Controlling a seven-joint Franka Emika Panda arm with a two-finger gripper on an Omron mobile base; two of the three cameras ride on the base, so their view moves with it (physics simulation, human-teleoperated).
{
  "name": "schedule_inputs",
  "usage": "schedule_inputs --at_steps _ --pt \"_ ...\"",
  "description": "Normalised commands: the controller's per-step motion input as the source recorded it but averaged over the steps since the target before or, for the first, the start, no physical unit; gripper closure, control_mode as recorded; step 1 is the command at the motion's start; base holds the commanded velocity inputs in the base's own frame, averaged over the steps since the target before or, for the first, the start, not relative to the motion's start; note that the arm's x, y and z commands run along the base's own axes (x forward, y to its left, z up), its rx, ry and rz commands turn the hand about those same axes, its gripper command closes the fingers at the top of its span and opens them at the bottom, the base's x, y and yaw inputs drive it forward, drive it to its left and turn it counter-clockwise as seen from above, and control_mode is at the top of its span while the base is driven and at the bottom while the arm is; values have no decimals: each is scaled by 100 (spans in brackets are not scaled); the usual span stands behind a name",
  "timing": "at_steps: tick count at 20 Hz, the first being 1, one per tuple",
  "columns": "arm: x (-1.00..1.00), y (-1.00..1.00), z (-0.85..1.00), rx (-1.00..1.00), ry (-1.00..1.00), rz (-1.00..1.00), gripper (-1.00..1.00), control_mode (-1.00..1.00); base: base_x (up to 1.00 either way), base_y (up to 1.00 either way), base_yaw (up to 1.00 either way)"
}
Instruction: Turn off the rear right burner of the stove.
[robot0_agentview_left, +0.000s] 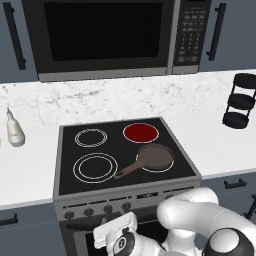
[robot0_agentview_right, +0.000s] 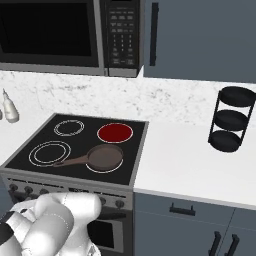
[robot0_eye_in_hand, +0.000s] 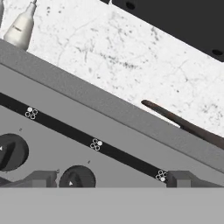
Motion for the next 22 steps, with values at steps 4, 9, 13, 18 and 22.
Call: schedule_inputs --at_steps 4,9,13,18,22 --pt "16 0 -13 0 0 0 -100 -100 0 0 0" --pt "28 0 0 0 0 0 -100 -100 0 0 0" --pt "23 0 0 0 0 0 -100 -100 0 0 0" --pt "11 0 -18 0 0 0 -100 -100 0 0 0" --pt "3 0 -33 0 0 0 -100 -100 0 0 0"
